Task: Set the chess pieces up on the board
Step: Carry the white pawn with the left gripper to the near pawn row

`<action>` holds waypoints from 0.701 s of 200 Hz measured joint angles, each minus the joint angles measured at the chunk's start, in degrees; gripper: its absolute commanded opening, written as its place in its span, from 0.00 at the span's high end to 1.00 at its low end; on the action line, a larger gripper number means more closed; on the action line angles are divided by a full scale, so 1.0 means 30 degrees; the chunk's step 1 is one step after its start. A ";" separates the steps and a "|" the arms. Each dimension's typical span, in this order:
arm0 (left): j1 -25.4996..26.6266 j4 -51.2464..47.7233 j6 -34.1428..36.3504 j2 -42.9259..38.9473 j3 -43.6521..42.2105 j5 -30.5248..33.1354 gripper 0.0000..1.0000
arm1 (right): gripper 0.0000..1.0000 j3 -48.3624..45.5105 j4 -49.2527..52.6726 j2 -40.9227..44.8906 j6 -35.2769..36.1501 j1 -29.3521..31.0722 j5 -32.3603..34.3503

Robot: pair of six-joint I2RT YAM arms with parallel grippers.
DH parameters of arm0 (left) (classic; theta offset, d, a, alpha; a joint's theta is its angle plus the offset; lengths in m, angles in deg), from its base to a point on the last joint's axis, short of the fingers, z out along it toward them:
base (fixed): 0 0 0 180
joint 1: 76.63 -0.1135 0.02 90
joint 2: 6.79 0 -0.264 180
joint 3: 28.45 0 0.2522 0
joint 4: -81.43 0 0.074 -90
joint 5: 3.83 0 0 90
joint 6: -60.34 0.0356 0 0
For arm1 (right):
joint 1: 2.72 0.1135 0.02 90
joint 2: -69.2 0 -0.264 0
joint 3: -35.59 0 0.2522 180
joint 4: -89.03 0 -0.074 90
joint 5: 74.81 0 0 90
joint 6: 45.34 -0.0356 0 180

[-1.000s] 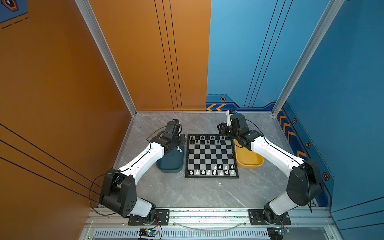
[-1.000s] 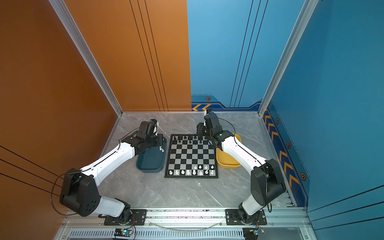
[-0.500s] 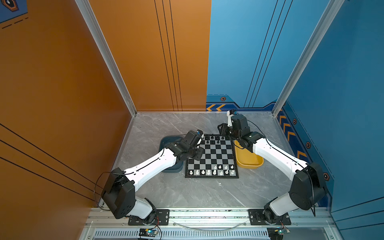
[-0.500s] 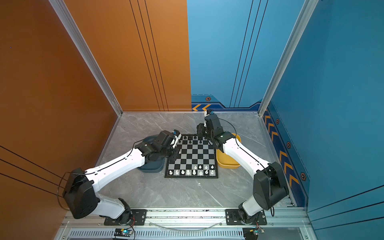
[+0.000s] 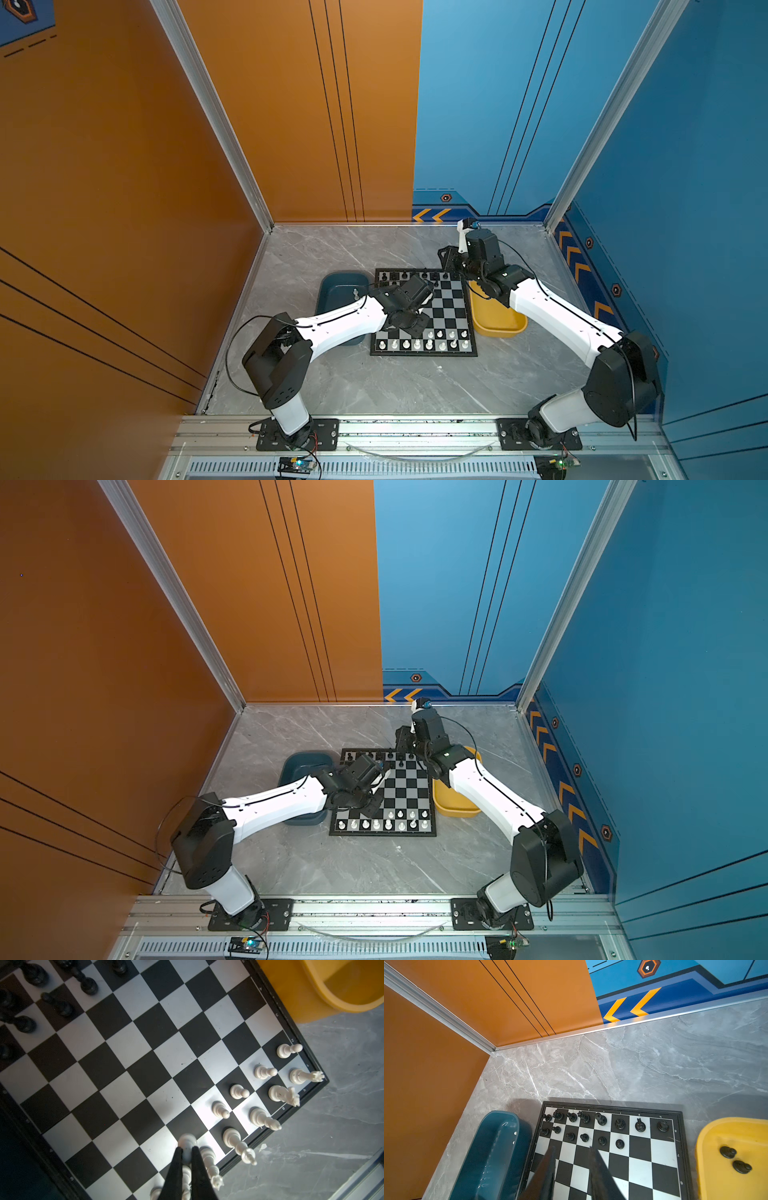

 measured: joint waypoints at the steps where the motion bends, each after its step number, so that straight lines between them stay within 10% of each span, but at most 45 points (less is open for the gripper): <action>1: 0.0000 0.0000 0.0000 0.0022 0.0007 0.0000 1.00 | 0.70 0.0000 0.0000 0.0000 0.0000 0.0000 0.0000; 140: 0.0488 -0.1253 0.0000 0.1712 0.1107 0.0087 1.00 | 0.70 -0.0138 0.0000 0.0007 0.0000 -0.0022 0.0051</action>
